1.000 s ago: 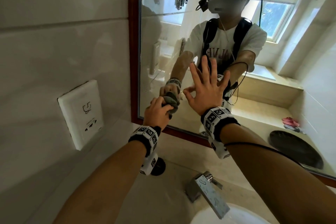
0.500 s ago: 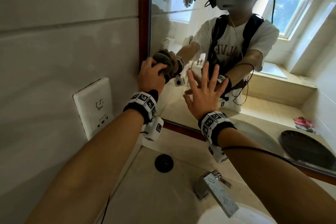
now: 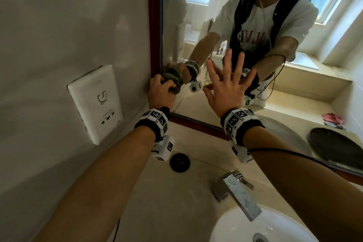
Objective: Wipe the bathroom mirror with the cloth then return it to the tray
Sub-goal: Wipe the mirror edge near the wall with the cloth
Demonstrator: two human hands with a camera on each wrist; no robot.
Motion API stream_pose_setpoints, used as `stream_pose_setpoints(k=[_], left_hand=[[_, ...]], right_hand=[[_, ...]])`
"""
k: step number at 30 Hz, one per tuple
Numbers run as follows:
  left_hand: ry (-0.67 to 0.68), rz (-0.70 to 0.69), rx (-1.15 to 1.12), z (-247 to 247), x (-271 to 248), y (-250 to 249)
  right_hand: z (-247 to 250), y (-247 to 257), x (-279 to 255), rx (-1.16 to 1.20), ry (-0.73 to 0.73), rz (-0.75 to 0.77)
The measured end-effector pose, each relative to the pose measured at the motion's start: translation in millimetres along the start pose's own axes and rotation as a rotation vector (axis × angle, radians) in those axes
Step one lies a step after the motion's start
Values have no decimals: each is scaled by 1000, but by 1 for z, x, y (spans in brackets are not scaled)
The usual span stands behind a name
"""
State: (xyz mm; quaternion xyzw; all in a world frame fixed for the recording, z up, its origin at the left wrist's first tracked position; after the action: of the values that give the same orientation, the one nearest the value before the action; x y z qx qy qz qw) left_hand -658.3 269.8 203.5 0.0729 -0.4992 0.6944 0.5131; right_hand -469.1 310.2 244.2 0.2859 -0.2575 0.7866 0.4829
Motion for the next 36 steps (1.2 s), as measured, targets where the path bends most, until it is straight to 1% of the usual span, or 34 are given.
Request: stream_pose_setpoints(k=[2,5,9,11,15,18,21,23,25,27,30,32,35,36], left_hand=[[90,52,33,-12,-10,10],[172,72,88,-28,-24,25],[295,191,138,-56,-52,54],[289,224,132,-64,-63,61],[271,264,125,-69,-63,65],[272,242,102,-74,-69,57],[301,226,78,-84,-81,38],[339,210,63,-90,-89,22],[358,163,50,-95,-97,6],[349,106,27,-98,-105,-10],[280,67,-14,-90,-99,-28],[228,70,-40,-73,-81,-44],[115,115,-114,-41,-39,-68],[75,93,-120,-28,-23,-79]], right_hand=[[-1,-1,1,-3,-3,6],[-1,0,0,3,-16,13],[0,0,-1,3,-39,23],[-1,-1,-2,-1,-44,31],[-1,-1,-1,-4,-44,41],[-2,-2,-1,-11,-42,46],[-1,-3,-2,-27,-32,65],[-1,-5,-6,-34,1,94],[-6,-9,-14,-51,51,131],[-11,-17,-26,-86,89,148],[-15,-26,-40,-113,117,147],[-13,-31,-42,-118,118,134],[-6,-36,-43,-113,120,93],[-3,-37,-43,-111,115,79]])
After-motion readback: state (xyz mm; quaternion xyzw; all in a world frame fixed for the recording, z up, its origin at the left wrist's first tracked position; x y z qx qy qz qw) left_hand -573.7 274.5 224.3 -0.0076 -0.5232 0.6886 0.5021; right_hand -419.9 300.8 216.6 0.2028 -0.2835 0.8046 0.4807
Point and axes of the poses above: each hand's wrist, its own x-axis towards the middle knuckle, its own z-axis out of the back of the hand, y = z × x, the point moved 7 cm from there along x, towards the middle knuckle, and after that the axes turned 4 degrees about x, right-handed, at the moved point
